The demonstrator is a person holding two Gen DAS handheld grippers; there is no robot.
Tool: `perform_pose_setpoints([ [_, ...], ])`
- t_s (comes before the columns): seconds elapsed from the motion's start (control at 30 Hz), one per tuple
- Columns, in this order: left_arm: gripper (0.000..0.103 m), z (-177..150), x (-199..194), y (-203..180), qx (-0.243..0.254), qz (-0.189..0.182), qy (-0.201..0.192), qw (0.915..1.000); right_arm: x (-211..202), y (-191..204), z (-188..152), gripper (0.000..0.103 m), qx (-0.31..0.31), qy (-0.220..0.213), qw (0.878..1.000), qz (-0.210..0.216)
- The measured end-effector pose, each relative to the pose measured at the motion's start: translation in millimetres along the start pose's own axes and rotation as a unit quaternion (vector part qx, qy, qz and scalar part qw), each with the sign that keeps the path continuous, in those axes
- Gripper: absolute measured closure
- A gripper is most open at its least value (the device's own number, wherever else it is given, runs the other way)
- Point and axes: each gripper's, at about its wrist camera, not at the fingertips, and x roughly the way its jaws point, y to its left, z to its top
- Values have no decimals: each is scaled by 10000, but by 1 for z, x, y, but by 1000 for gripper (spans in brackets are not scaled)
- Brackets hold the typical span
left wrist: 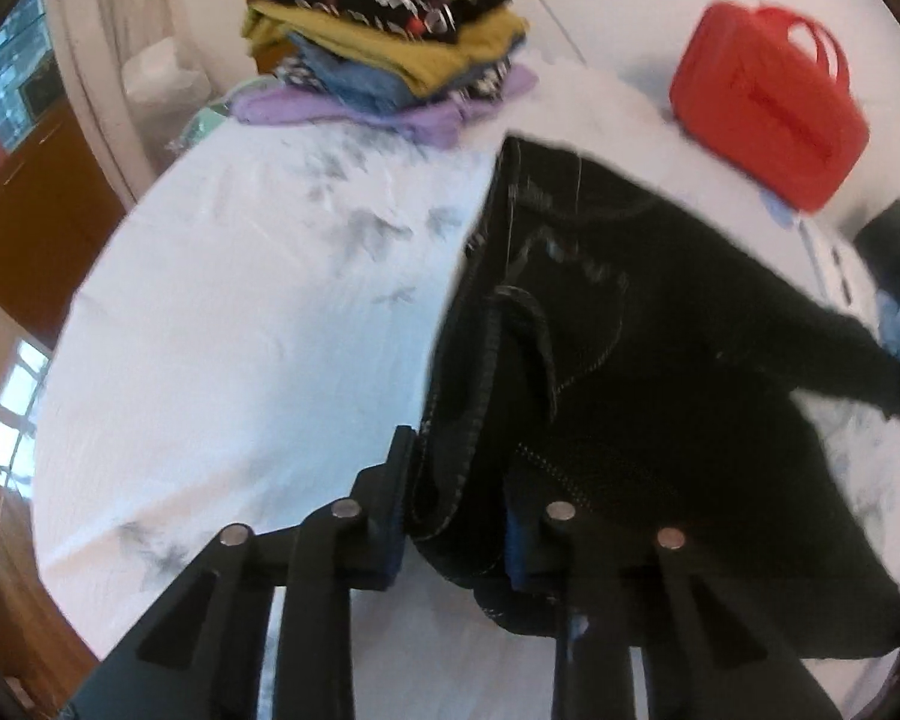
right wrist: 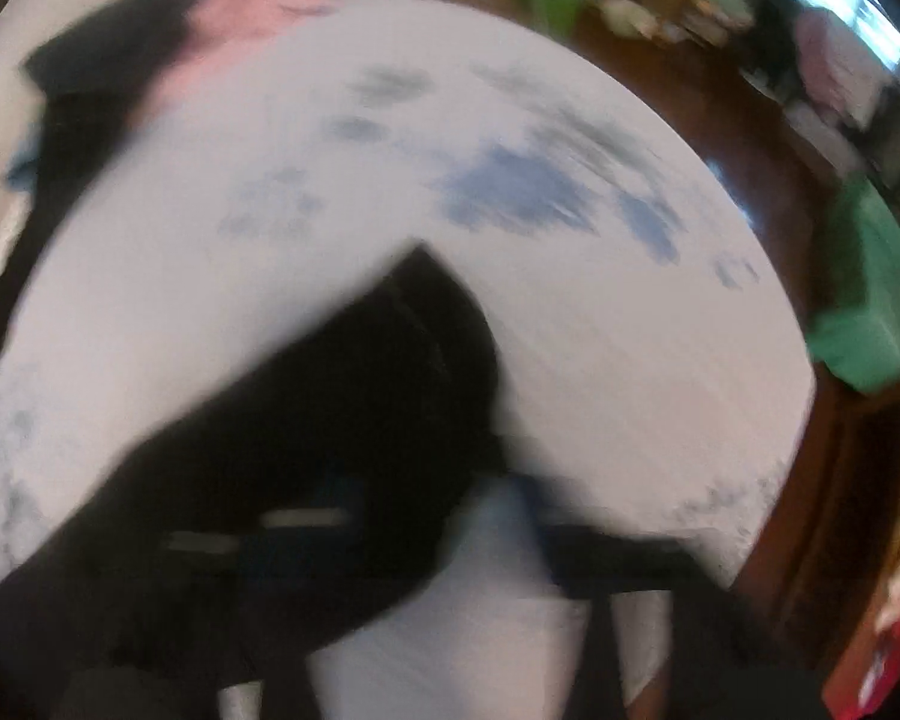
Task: Fold clothes
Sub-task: 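Grasp the jeans waistband with the left gripper while the right gripper grasps the leg hem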
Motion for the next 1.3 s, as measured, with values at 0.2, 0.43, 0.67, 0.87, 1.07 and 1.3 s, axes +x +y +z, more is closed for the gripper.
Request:
perform_pose_setpoints([
  [0.2,81,-10,-23,24,53,144,192,9997,-51,-4,3,83,2,-205,9987,463],
  [0.43,41,6,-19,48,147,228,621,9977,-12,-17,-8,50,-94,615,9972,-411],
  [0.67,23,95,-9,19,418,77,217,9989,-50,61,64,47,-369,-169,9887,1443],
  [0.87,23,159,63,-19,480,286,510,9971,-45,153,130,46,-693,-85,9819,1761],
  [1.07,23,192,119,-38,660,462,764,9938,-24,225,197,37,-1225,-156,9819,1438],
  [1.3,23,191,166,-45,746,542,1014,9906,14,285,257,33,-1644,-250,9780,1259],
])
